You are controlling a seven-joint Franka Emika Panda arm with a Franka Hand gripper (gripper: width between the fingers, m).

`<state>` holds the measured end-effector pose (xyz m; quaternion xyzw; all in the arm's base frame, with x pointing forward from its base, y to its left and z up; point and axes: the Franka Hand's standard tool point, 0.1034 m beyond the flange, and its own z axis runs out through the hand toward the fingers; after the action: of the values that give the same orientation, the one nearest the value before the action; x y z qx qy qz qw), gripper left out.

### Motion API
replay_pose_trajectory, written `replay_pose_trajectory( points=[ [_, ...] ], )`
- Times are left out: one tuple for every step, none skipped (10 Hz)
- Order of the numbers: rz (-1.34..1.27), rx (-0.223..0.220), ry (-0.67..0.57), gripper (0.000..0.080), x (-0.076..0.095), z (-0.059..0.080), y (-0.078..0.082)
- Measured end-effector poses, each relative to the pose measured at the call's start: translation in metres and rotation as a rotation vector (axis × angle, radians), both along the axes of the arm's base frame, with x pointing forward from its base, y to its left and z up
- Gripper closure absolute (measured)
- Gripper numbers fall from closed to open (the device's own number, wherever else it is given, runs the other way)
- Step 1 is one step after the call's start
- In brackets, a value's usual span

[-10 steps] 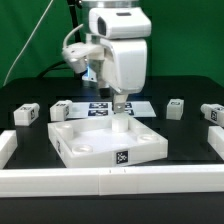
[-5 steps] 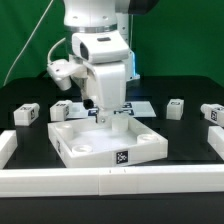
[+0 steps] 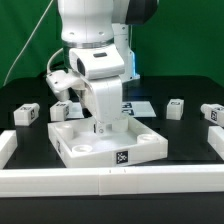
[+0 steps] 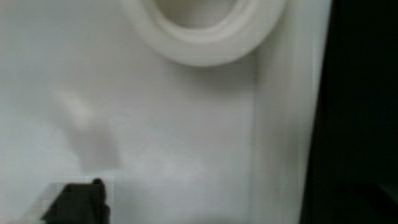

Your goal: Assemble one leg

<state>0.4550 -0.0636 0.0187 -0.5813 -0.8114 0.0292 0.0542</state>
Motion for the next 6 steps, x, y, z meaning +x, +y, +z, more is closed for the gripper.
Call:
replay_pose_trajectory(
  points=[
    [0.000,0.000,0.000,0.0239,0.0000,0.0000,-0.0001],
    [0.000,0.000,0.000,0.0441,-0.0002,-0.0002,-0.0001],
    [-0.001,0.000,0.001,0.0576,-0.0003,-0.0002,-0.0002],
    [-0.001,0.000,0.001,0.0576,-0.0004,-0.0003,-0.0003],
    [-0.001,0.000,-0.001,0.0738,0.0000,-0.0001,-0.0005],
    [-0.001,0.000,-0.002,0.0742,0.0002,0.0000,-0.0007]
  ],
)
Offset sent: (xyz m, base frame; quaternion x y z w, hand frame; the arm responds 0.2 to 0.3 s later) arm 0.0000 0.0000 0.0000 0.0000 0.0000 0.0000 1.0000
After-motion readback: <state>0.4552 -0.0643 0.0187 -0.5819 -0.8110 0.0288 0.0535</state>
